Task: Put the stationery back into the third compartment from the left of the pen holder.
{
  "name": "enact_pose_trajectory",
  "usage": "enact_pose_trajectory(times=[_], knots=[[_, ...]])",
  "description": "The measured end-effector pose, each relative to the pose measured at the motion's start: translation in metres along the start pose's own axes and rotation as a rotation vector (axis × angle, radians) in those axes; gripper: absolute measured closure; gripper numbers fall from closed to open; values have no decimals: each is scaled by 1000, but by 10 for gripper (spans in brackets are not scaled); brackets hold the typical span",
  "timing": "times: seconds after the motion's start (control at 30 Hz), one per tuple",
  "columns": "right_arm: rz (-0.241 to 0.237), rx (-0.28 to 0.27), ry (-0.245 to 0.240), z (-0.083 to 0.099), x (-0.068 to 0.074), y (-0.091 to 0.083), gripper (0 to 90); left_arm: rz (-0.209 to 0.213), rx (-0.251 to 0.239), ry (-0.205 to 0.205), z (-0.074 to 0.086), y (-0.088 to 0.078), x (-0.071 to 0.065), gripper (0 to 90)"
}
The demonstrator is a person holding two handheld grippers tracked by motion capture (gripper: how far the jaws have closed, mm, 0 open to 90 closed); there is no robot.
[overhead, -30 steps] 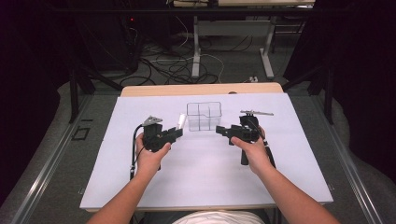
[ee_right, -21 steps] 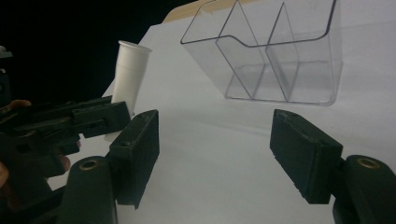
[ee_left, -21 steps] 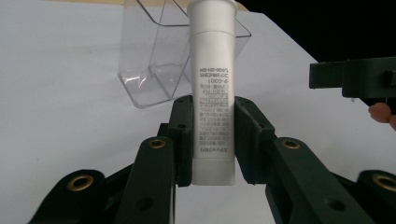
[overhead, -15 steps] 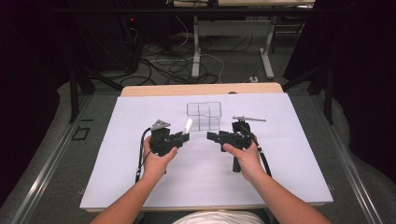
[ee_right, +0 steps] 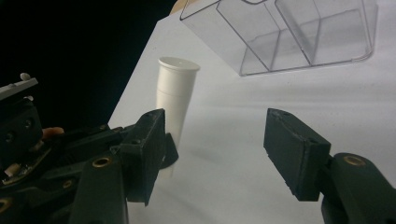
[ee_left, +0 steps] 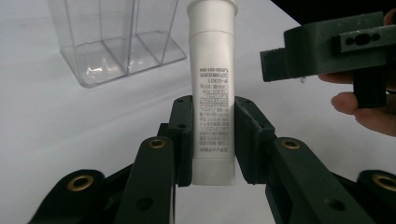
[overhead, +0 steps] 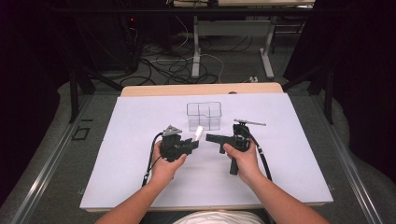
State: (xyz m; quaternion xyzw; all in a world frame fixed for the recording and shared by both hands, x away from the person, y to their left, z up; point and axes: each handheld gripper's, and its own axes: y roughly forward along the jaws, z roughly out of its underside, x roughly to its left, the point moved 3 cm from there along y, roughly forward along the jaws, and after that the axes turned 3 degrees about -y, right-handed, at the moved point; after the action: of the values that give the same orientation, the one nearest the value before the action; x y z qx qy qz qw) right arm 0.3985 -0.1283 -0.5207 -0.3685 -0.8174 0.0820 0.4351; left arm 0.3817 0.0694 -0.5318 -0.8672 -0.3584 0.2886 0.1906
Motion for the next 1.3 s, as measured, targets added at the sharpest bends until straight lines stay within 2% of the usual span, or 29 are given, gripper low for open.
enact_pose_trajectory(times=[0.03,0.1,0.23,0.37,0.47,0.63,0.67,0.77,0.9,1.07,1.1,1.2,1.3], knots=[[3,-2,15,0,1,1,388,3,-1,4,1,2,-2,711],[-5,8,7,1,0,1,394,11,3,12,2,4,-6,710],[-21,9,23,2,0,2,402,29,8,31,4,7,-12,710],[-26,11,54,4,-1,4,417,46,23,47,7,12,-18,710],[-18,26,43,5,-3,5,445,54,32,58,8,13,-22,710],[-16,21,49,7,-1,6,493,70,32,66,10,15,-27,710],[-14,20,46,7,-1,7,498,72,30,79,10,16,-27,710],[-11,20,53,8,0,8,517,80,31,70,10,16,-31,710],[-31,34,59,9,-1,8,535,90,26,77,10,15,-33,710],[-18,29,76,9,0,8,580,95,25,74,11,16,-35,710],[-16,40,64,10,-1,8,596,95,30,74,11,16,-35,710],[-22,44,94,9,-2,7,635,98,27,74,11,16,-34,710],[-20,45,91,9,-4,7,645,100,23,77,11,16,-34,710]])
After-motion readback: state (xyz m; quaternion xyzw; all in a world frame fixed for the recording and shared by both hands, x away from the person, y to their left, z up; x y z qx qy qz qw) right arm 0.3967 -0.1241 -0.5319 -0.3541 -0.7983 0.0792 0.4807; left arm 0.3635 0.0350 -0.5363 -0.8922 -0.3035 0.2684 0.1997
